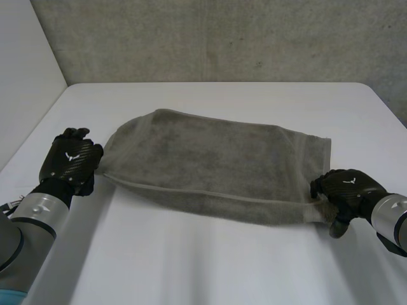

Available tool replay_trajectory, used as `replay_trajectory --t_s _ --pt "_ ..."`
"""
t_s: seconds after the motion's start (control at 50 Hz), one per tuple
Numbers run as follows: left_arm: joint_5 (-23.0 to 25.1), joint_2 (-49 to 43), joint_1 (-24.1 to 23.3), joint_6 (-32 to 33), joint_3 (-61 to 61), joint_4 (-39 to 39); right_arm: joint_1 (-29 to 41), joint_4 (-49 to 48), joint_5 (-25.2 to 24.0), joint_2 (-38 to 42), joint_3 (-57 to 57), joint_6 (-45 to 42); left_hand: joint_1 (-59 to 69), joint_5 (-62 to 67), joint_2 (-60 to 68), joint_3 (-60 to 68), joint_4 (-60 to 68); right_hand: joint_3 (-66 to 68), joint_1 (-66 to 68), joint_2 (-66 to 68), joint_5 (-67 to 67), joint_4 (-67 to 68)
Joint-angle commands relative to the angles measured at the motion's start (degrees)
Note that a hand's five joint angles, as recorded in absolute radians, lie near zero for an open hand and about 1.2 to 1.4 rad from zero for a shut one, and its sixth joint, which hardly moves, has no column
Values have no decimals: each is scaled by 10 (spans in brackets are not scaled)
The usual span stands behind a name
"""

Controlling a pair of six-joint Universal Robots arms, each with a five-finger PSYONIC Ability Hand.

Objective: Fold the towel.

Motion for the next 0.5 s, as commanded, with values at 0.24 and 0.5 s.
replay_trajectory --t_s 0.24,0.5 --pt "1 8 -1 0 2 -4 3 10 3 -5 -25 7 52 35 27 -33 -38 -30 522 509 537 -44" --pt "17 133 38 0 10 -63 -8 61 -18 -239 -70 6 52 35 27 -33 -38 -30 522 509 537 -44"
